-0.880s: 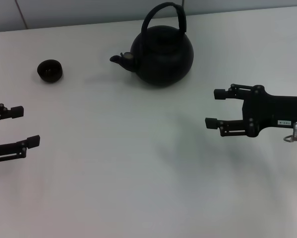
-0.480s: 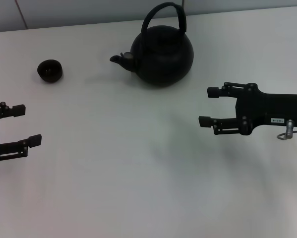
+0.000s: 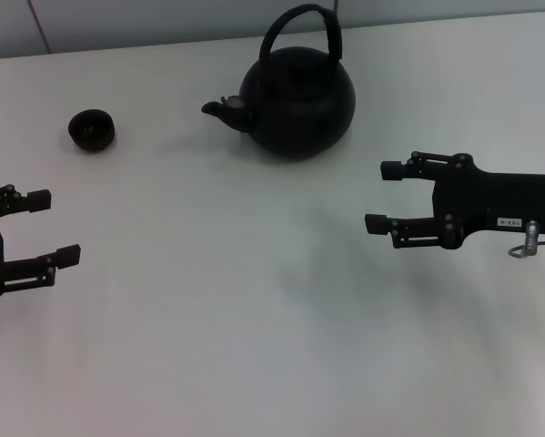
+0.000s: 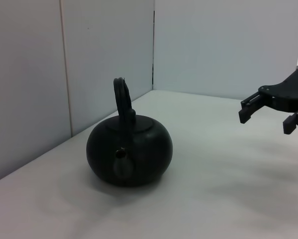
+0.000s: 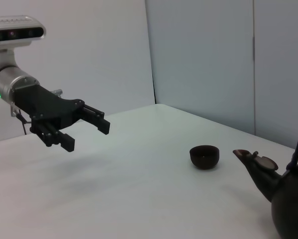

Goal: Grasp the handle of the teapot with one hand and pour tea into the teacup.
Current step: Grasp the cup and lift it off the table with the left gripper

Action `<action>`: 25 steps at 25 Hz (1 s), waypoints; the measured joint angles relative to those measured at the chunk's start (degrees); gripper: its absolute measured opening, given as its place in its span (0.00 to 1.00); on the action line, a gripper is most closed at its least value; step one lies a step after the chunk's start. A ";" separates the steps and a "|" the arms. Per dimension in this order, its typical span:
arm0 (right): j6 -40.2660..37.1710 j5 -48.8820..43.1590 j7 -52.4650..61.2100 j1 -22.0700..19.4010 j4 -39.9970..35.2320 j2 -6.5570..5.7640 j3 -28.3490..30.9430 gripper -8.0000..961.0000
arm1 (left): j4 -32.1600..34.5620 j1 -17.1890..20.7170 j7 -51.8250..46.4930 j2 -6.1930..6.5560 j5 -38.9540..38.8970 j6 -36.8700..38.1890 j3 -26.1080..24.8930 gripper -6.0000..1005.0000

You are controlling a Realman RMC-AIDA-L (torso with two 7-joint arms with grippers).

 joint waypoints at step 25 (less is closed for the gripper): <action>0.09 0.15 0.00 0.11 0.06 0.09 0.00 0.86 | -13.36 -3.47 19.47 -8.41 -19.35 -21.14 -16.20 0.83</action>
